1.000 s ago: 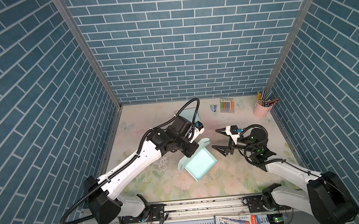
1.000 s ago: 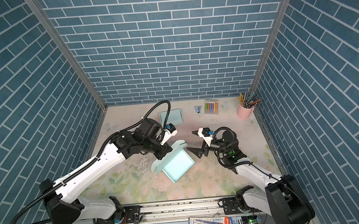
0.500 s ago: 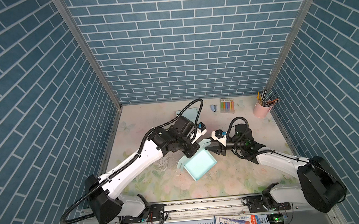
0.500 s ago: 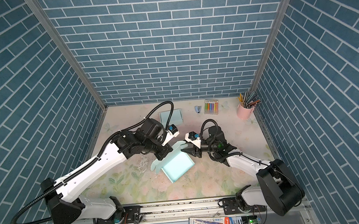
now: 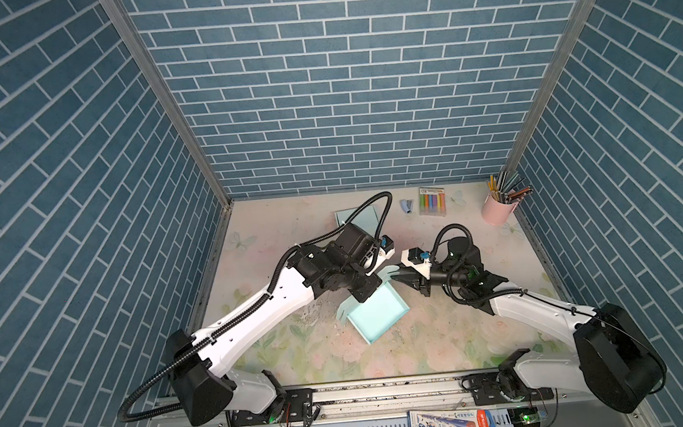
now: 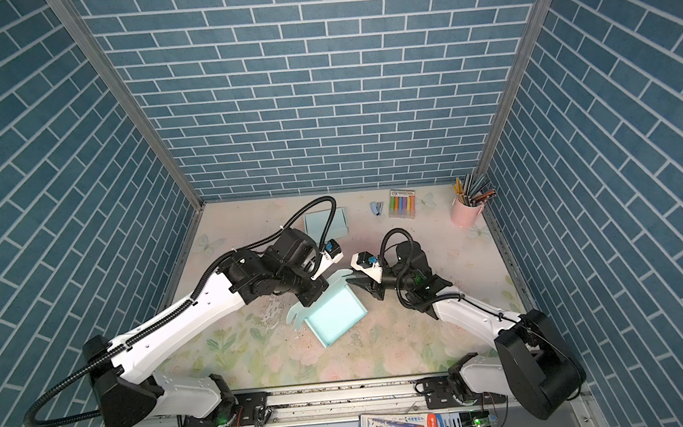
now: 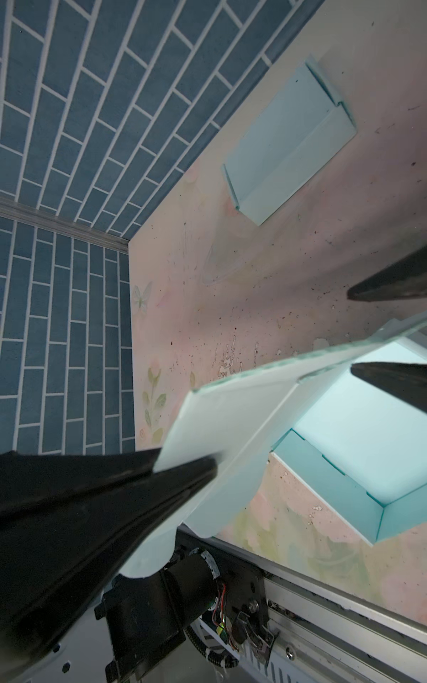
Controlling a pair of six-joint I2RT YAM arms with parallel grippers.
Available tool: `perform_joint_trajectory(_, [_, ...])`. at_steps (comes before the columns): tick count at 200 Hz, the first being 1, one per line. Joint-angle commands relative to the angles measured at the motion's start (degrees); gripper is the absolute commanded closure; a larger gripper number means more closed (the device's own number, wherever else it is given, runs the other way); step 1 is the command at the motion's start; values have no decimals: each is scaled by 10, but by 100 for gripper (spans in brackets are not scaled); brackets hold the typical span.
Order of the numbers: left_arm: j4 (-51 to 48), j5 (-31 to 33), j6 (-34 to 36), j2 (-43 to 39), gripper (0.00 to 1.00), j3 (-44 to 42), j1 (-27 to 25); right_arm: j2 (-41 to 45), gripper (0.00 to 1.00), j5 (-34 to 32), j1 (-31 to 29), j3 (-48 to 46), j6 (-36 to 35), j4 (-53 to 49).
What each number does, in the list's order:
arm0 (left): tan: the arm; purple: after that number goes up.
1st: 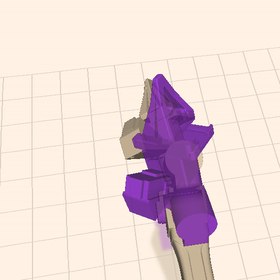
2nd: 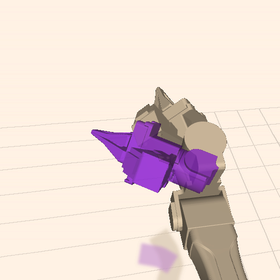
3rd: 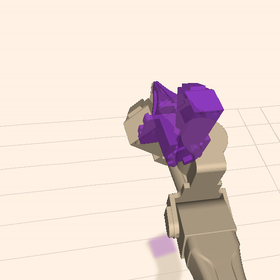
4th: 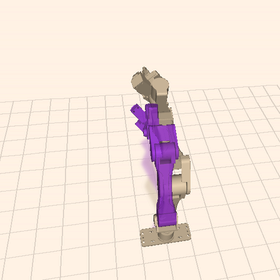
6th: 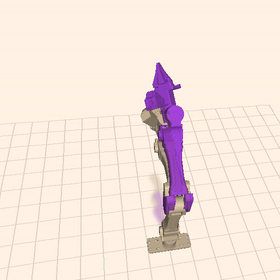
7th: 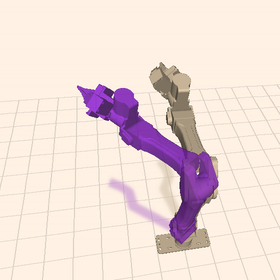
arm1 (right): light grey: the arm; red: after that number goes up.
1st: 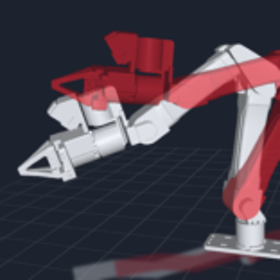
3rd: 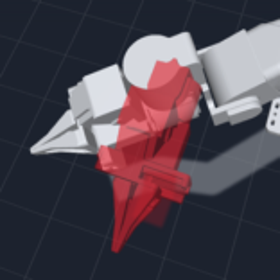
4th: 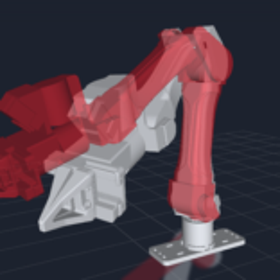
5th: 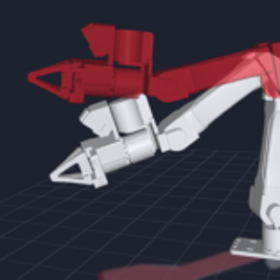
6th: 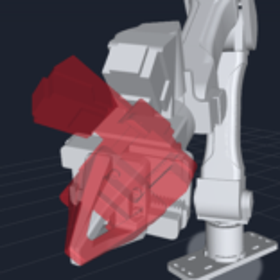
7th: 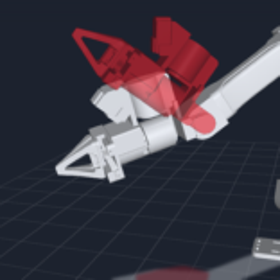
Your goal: Fold the paper box
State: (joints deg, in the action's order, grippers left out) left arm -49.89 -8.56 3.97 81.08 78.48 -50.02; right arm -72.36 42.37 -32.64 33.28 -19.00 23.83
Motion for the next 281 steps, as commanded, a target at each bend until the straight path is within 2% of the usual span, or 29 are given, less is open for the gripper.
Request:
perform_joint_trajectory(1, [-15,12,16,7,100,9,-5,2,74,-2,-4,5,-31,-2])
perform_joint_trajectory(21, [-14,14,17,8,100,8,-6,-2,82,-7,-5,7,-35,-6])
perform_joint_trajectory(77, [16,40,8,-6,100,-12,-5,3,90,-19,-5,5,-43,-24])
perform_joint_trajectory(92, [31,52,2,-6,87,-22,-3,5,92,-19,-5,2,-40,-26])
perform_joint_trajectory(105, [42,56,-2,-6,73,-30,2,2,92,-21,-5,1,-41,-31])
perform_joint_trajectory(127, [75,38,-19,-26,35,-58,25,-3,92,-40,-5,1,-48,-43])
perform_joint_trajectory(152, [140,-30,-62,-85,21,-135,86,-9,92,-61,-5,8,-54,-65])
perform_joint_trajectory(178, [225,-56,-150,-157,18,-251,152,-15,93,-86,-3,2,-38,-63])
perform_joint_trajectory(211, [348,-78,-271,-294,16,-401,151,-30,93,-103,-1,12,-23,-85])
perform_joint_trajectory(221, [371,-89,-289,-324,12,-434,150,-35,93,-91,0,19,-25,-94])
perform_joint_trajectory(235, [380,-104,-298,-331,12,-457,145,-39,93,-79,-1,29,-26,-106])
perform_joint_trajectory(252, [353,-65,-289,-313,12,-457,137,-36,93,-76,0,28,-23,-111])
perform_joint_trajectory(281, [381,-56,-286,-296,30,-467,132,-29,92,-74,-1,27,-20,-108])
